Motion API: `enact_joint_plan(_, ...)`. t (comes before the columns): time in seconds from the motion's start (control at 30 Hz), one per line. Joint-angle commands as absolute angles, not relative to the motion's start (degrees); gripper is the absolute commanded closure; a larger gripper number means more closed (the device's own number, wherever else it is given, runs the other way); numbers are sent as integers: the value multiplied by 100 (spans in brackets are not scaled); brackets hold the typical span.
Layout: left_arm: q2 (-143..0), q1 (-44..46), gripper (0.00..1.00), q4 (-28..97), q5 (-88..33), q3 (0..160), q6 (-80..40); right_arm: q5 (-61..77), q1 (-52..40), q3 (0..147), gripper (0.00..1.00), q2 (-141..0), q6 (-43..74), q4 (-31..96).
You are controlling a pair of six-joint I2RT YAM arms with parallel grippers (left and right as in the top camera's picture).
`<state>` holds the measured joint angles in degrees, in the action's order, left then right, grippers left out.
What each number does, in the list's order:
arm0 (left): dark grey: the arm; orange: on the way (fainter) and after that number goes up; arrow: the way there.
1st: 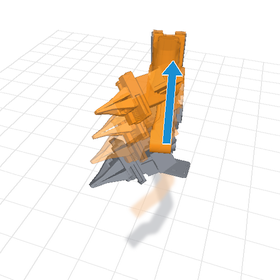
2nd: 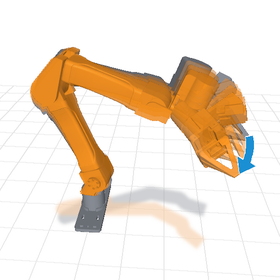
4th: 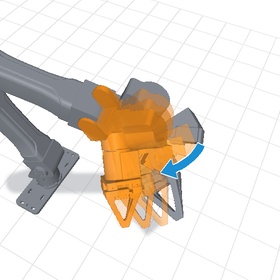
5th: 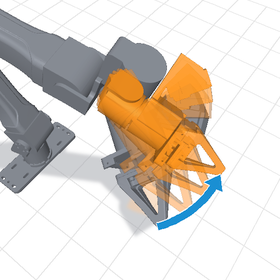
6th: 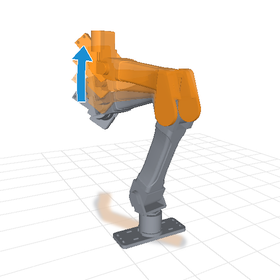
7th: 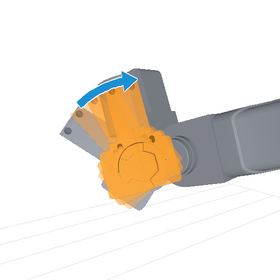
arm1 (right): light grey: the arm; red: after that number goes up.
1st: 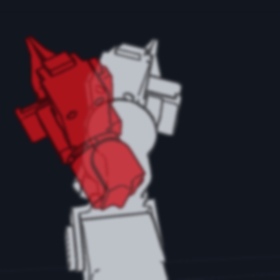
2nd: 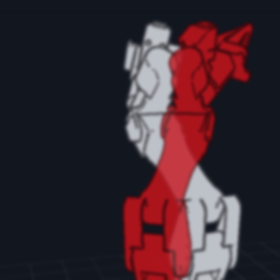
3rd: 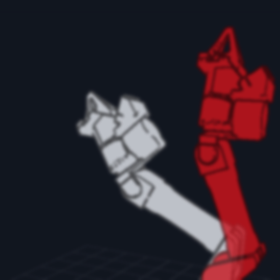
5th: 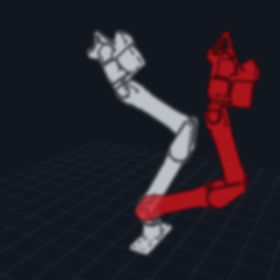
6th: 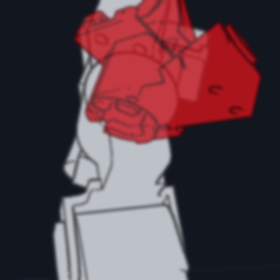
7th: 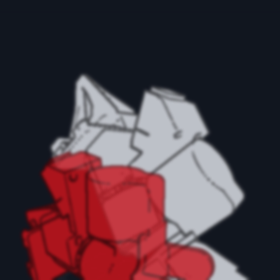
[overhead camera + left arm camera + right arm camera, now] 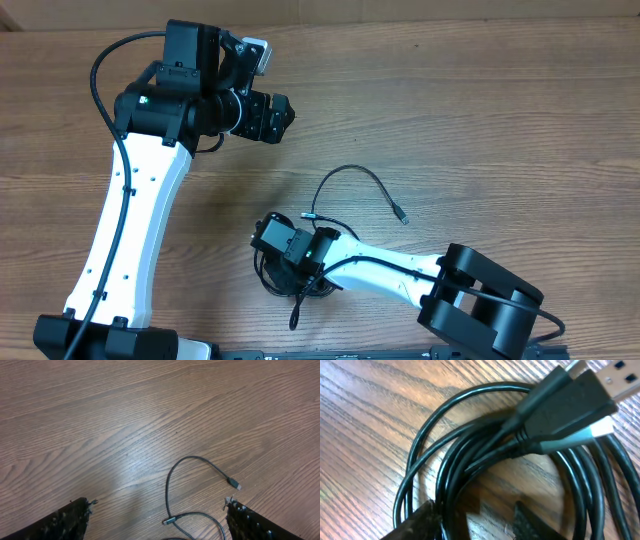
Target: Untangle cables
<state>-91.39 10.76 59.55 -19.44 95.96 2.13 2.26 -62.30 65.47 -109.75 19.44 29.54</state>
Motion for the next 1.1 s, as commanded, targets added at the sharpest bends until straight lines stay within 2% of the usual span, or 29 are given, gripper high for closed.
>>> enact_joint_plan(0.0, -9161, 1090, 13, 5924, -1900, 9561, 349, 115, -6326, 6438, 55, -11417, 1951, 3013)
enact_joint_plan(0.23, -9161, 1087, 13, 5916, -1887, 9561, 346, 89, -6799, 6438, 57, -11417, 1953, 2967)
enact_joint_plan(0.33, -9161, 1087, 15, 5940, -1887, 9561, 346, 89, -6759, 6438, 85, -11467, 1999, 2902)
enact_joint_plan(0.43, -9161, 1087, 16, 5957, -1887, 9561, 346, 49, -6678, 6438, 96, -11496, 2088, 2906)
enact_joint_plan(0.67, -9161, 1090, 19, 5957, -1894, 9561, 342, -303, -6246, 6622, 96, -11004, 2102, 3527)
enact_joint_plan(0.93, -9161, 1090, 23, 5955, -1940, 9561, -106, -596, -5264, 6845, 97, -8892, 2099, 3656)
enact_joint_plan(1.07, -9161, 1090, 25, 5977, -2392, 9561, -200, -598, -4845, 6845, 96, -7979, 2080, 3435)
